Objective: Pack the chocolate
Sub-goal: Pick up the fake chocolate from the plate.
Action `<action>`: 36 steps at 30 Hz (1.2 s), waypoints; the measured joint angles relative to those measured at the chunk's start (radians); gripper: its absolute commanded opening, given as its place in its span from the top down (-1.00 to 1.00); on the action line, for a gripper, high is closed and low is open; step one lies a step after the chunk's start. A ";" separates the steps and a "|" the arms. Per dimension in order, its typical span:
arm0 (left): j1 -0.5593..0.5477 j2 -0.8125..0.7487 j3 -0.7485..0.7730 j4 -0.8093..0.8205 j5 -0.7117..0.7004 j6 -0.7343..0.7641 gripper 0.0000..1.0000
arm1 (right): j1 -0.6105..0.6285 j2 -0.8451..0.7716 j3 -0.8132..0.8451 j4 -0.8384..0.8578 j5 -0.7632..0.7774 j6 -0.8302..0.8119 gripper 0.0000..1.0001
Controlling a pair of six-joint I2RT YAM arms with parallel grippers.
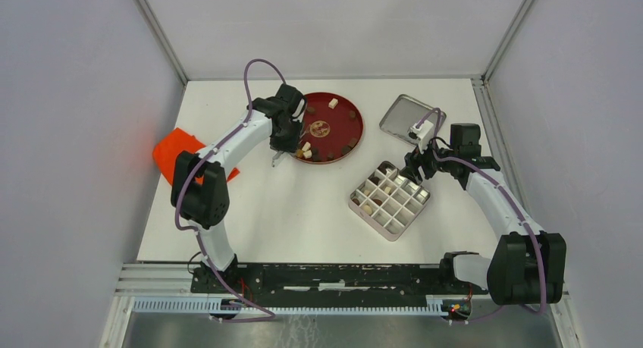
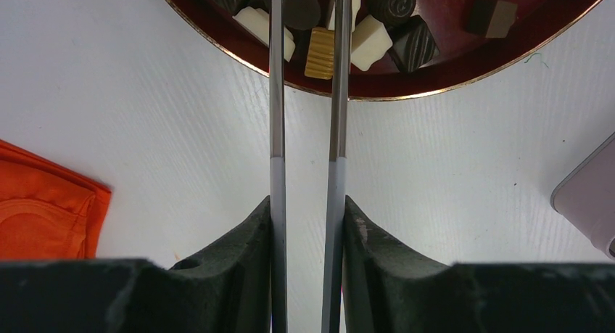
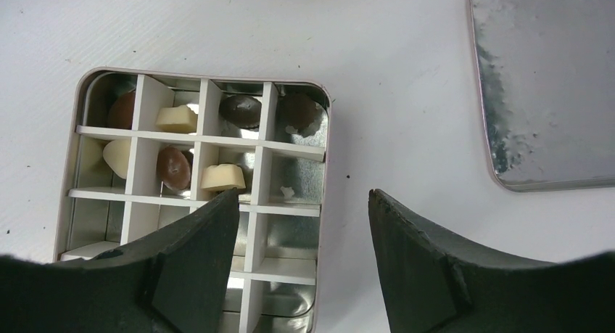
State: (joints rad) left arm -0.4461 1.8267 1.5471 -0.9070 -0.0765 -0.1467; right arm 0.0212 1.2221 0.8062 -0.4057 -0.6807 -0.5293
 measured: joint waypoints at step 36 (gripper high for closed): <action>0.001 -0.012 0.001 -0.002 -0.004 -0.001 0.17 | 0.000 0.004 -0.002 -0.014 -0.002 -0.018 -0.43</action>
State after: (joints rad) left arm -0.4450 1.8149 1.5482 -0.9092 -0.0803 -0.1474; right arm 0.0212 1.2259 0.8043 -0.4202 -0.6823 -0.5476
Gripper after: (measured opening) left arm 0.419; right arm 0.717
